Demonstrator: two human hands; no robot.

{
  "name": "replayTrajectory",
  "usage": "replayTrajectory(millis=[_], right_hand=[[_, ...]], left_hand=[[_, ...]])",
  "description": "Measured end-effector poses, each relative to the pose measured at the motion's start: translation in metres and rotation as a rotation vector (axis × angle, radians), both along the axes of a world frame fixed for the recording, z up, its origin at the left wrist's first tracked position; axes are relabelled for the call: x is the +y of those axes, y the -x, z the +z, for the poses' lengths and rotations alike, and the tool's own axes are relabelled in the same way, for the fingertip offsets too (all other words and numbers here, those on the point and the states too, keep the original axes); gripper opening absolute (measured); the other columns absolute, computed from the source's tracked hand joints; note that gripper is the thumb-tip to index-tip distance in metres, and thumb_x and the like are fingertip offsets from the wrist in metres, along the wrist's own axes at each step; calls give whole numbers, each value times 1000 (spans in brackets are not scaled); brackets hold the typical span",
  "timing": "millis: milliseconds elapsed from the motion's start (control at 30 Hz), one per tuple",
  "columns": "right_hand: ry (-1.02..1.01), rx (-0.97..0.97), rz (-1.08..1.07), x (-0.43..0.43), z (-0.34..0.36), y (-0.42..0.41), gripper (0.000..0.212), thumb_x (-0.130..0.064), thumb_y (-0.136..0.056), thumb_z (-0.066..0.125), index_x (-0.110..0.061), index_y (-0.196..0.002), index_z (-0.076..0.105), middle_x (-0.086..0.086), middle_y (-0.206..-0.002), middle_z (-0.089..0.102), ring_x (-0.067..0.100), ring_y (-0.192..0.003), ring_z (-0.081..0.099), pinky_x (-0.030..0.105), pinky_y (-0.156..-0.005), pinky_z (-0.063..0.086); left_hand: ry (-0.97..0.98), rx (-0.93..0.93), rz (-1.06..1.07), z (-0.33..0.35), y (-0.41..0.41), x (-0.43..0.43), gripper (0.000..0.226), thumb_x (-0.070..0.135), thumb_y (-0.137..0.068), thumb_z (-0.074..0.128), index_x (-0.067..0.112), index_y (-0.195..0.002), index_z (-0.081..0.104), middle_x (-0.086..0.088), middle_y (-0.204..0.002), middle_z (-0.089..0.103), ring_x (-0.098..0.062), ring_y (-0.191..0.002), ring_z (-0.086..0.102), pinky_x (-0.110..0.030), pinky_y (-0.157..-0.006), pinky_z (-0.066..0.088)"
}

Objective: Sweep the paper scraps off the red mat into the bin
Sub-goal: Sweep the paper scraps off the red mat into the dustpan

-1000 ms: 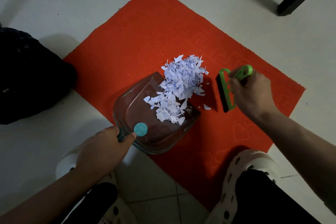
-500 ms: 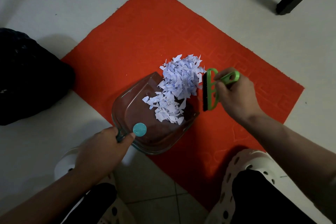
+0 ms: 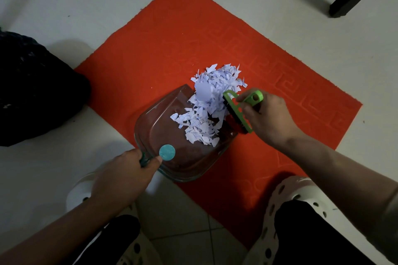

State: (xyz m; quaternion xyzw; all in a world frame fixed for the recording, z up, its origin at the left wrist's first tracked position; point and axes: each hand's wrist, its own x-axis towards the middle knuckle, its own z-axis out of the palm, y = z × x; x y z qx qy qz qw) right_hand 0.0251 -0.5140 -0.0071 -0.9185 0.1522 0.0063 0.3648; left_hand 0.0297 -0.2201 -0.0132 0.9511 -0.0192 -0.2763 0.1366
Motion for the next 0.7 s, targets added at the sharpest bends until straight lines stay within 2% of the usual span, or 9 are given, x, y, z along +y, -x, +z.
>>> replayTrajectory(millis=[100,267,300,367,400,467,600,700], right_hand=[[-13,-64,-89,-7,7,-1,15,-9,-87,53,-12,-92,67,0,-74,63,23,-71,64,33,-68,51],[88,-45,-196,-24,1,2,15,-15,-90,52,-8,-90,65,7,-81,65,24,-73,61,43,-69,52],[86,-25,-187,-22,-1,3,15,-15,-90,53,-8,-91,66,7,-83,66,26,-75,62,42,-70,52],[66,1,-143,-14,-6,4,13,-14,-90,55,-10,-93,67,5,-84,65,26,-76,62,34,-69,48],[55,5,-105,-8,-6,4,13,-15,-90,56,-12,-94,68,3,-84,65,25,-75,62,29,-67,45],[11,12,-29,4,-4,3,14,-16,-90,56,-13,-95,69,4,-83,69,24,-71,63,28,-66,45],[-59,-11,-10,5,5,-1,18,-10,-86,52,-13,-93,69,8,-77,70,28,-71,67,45,-72,54],[-32,-59,-145,-10,7,-6,23,-21,-83,47,-12,-88,67,6,-70,66,28,-67,65,47,-66,55]], left_hand=[[14,1,7,1,0,0,44,54,-91,53,16,-69,53,-5,-61,57,-18,-56,56,-31,-57,46],[30,11,8,5,1,-2,43,52,-92,52,16,-69,52,-6,-64,59,-17,-57,55,-28,-53,40],[23,9,4,6,1,-2,43,53,-92,52,16,-69,51,-5,-63,58,-17,-56,54,-27,-53,38],[11,4,-3,6,1,-2,44,53,-92,52,16,-69,52,-4,-62,58,-17,-56,55,-27,-53,38],[14,4,-1,5,0,-2,44,53,-92,52,16,-69,52,-5,-63,59,-17,-57,56,-28,-53,40],[30,3,13,4,0,-1,44,54,-91,52,15,-70,54,-5,-63,61,-19,-58,59,-32,-57,46],[38,6,21,2,0,1,44,55,-90,52,16,-71,56,-5,-65,64,-19,-60,61,-37,-64,53],[34,6,24,1,0,1,44,56,-90,52,17,-71,56,-4,-65,63,-19,-60,61,-37,-63,54]])
